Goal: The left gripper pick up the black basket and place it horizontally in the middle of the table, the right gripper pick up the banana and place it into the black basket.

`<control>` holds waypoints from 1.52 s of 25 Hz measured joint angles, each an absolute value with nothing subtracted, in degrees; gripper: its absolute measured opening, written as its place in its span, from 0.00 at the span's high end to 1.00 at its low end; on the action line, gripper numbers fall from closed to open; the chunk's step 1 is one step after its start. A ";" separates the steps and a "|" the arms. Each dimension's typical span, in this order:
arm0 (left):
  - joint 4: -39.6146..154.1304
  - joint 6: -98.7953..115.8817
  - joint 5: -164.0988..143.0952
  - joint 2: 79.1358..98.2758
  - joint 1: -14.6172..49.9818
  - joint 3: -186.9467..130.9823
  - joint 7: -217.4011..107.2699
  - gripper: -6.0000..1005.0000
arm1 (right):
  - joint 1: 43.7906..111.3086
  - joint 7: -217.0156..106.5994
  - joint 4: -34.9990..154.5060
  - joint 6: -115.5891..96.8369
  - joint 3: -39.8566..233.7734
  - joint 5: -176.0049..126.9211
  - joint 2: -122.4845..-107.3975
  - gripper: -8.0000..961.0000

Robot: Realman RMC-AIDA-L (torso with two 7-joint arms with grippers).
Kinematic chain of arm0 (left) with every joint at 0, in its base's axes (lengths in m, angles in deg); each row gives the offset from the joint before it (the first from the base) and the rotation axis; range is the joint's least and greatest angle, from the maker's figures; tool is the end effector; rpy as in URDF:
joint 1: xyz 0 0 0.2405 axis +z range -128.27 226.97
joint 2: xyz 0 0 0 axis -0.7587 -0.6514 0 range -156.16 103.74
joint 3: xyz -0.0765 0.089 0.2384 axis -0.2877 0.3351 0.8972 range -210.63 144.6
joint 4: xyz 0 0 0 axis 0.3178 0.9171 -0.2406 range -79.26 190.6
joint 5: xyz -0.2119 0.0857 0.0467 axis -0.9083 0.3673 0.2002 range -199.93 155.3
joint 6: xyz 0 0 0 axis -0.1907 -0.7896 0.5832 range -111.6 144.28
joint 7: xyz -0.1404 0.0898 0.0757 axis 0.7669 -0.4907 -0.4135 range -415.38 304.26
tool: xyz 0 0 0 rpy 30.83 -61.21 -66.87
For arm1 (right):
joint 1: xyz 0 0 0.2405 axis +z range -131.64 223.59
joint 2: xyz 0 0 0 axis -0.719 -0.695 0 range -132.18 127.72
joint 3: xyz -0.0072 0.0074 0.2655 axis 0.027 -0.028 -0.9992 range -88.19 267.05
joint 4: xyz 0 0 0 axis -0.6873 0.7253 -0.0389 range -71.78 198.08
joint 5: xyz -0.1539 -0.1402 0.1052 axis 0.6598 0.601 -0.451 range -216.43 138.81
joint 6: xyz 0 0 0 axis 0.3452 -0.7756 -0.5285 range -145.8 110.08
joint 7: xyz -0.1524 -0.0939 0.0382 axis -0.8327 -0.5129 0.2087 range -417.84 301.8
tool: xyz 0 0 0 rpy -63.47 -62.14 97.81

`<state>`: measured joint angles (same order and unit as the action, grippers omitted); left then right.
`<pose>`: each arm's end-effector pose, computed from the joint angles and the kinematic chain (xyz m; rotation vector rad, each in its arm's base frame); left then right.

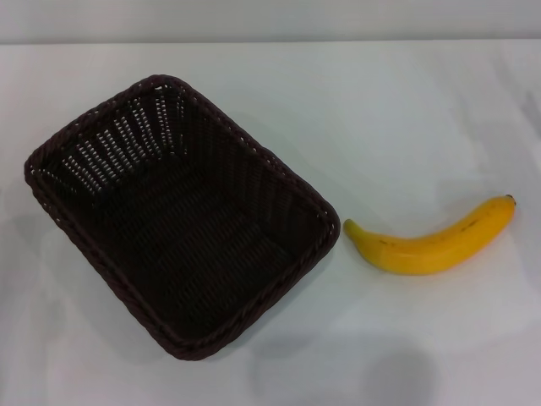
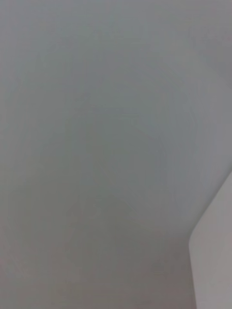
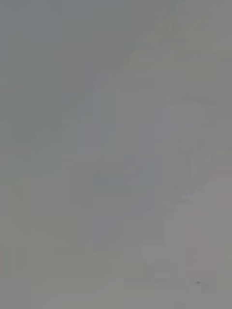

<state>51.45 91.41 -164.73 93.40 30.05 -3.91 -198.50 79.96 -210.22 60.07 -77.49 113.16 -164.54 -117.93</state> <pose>-0.4297 0.3117 0.0108 -1.1061 -0.9833 -0.9661 0.3651 0.4409 0.0302 -1.4878 0.7091 0.7609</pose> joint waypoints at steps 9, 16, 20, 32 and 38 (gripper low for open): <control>51.61 91.48 -165.63 93.32 30.11 -4.01 -198.01 0.12 | 80.61 -210.24 59.89 -77.19 111.80 -164.59 -117.98 0.12; 51.77 90.54 -167.32 93.23 29.35 -4.04 -192.59 0.12 | 80.22 -210.08 59.89 -77.12 111.75 -164.59 -117.90 0.12; 57.13 84.39 -167.14 92.74 29.33 -3.10 -180.22 0.12 | 80.29 -210.06 59.89 -76.86 111.90 -164.58 -117.82 0.12; 79.37 76.70 -129.31 81.24 25.06 -0.51 -134.25 0.12 | 80.47 -209.93 59.90 -77.52 112.37 -164.34 -117.82 0.12; 87.71 83.88 -99.03 73.92 16.27 -0.49 -110.11 0.12 | 81.42 -209.91 60.31 -77.59 112.37 -164.06 -117.98 0.12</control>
